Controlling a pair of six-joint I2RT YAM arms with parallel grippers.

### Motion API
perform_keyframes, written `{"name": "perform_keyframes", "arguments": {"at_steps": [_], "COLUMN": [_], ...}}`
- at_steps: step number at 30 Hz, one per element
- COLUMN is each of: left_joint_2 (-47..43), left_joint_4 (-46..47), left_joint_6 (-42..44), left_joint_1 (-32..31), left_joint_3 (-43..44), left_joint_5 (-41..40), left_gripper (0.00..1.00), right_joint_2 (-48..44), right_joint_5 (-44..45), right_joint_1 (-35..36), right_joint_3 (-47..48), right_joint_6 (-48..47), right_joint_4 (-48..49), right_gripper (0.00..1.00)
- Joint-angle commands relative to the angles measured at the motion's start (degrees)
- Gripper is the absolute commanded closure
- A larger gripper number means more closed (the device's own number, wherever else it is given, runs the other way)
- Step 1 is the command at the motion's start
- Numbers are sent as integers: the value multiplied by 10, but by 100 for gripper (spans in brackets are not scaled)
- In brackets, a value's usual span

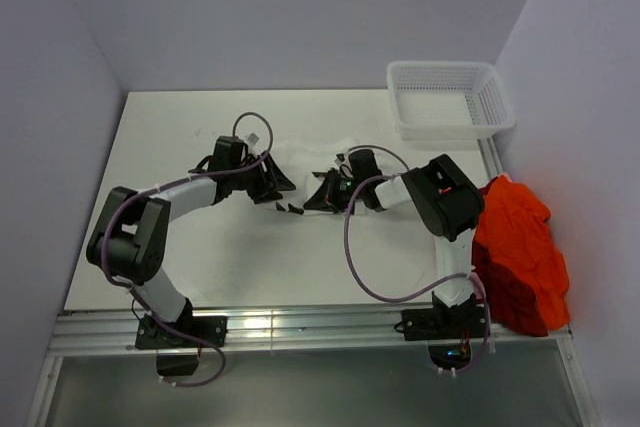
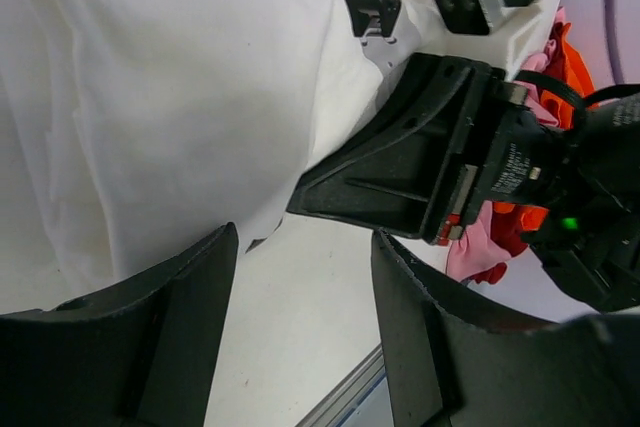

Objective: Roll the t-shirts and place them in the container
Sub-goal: Roll the tshirt

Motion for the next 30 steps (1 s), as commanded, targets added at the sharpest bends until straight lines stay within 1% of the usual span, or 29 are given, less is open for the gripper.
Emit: {"name": "perform_keyframes", "arguments": {"at_steps": [1,3,8,13,16,19,22,23,26,30], "left_joint_2": [11,16,8,8,19,37,61,72,94,105], "left_joint_4": [27,36,34,26,33,55,74,77,88,99], "left_joint_6": [-4,-10,-12,-4,-4,-9,-11,-11,-11,-11], "left_joint_1": [-2,-2,-3,-4,-5,5,18,20,22,21], "left_joint_3": [6,5,11,22,17,4,-8,-11,-13,-15], "left_joint_5": [12,15,21,32,38,48,52,49,43,44], "left_gripper": [39,39,39,38,38,39,39,39,39,40], "right_joint_2": [-55,-90,-163,-197,-178,-141,-85,-63,-42,-43], "right_joint_5": [12,17,2,-13,-31,-19,-25,-32,-27,-32], "right_joint_1": [-4,-6,-29,-65,-85,-101,-117,-119,-125,-133], "right_joint_3": [9,2,-39,-82,-97,-104,-103,-105,-107,-108], "right_joint_6": [-22,-33,-44,-71,-76,-83,-70,-55,-52,-58], "right_joint_4": [-16,-35,-42,-55,-37,-17,12,39,48,47], "right_gripper": [95,95,95,95,95,96,98,98,98,98]}}
